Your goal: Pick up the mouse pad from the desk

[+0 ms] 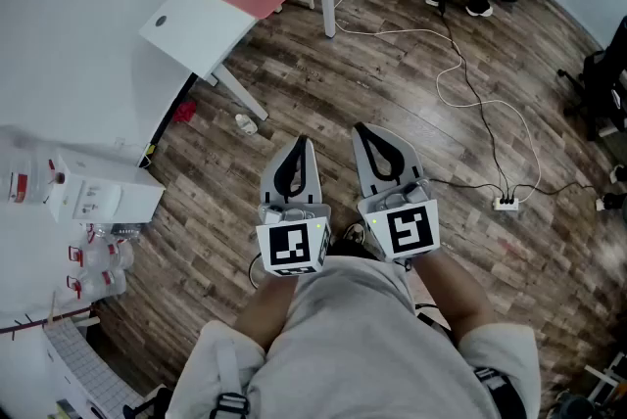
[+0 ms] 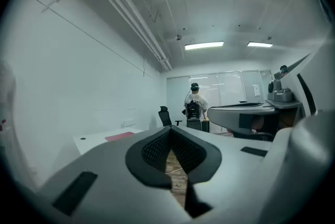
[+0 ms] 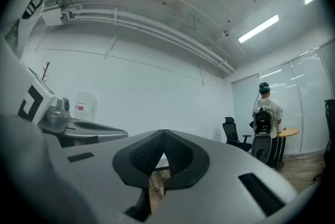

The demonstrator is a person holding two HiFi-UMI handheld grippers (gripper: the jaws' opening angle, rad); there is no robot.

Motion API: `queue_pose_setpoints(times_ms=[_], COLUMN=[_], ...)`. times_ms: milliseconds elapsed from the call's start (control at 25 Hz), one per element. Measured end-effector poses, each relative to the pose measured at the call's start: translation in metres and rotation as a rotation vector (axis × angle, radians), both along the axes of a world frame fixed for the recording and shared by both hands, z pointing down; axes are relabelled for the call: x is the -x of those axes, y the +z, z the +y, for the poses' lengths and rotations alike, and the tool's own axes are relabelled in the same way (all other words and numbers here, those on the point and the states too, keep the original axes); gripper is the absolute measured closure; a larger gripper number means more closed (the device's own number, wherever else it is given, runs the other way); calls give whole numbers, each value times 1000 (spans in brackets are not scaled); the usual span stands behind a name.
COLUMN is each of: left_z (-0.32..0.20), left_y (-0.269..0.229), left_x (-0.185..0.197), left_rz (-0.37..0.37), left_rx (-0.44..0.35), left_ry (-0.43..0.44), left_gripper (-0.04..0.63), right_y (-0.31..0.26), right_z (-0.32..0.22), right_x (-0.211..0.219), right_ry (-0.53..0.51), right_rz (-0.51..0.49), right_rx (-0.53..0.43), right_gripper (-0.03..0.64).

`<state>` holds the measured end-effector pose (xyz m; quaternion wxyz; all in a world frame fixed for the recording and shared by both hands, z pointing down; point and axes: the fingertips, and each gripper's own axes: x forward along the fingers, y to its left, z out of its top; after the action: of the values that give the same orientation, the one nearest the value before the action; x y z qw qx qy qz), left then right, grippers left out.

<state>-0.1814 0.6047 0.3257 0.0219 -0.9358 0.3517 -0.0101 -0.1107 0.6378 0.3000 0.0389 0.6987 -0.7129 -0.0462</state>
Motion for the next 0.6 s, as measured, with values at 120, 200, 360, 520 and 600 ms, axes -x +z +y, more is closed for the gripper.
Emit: queue_pose_setpoints(times_ms=[120, 200, 360, 520, 600], left_z=[2, 2, -16, -43, -56], left_y=[3, 8, 25, 39, 43], left_x=[-6, -10, -15, -26, -33], left_rz=[-16, -35, -67, -90, -98], left_rx=[-5, -6, 21, 49, 59], left_ry=[-1, 2, -5, -6, -7], left_gripper=[584, 584, 584, 584, 584], right_y=[4, 7, 21, 36, 42], right_z=[-1, -2, -19, -39, -50], right_x=[-4, -7, -15, -25, -31], right_ry=[-4, -1, 13, 13, 6], right_rz=[-5, -6, -2, 29, 32], right_rx=[9, 14, 41, 83, 104], right_gripper=[578, 578, 577, 577, 577])
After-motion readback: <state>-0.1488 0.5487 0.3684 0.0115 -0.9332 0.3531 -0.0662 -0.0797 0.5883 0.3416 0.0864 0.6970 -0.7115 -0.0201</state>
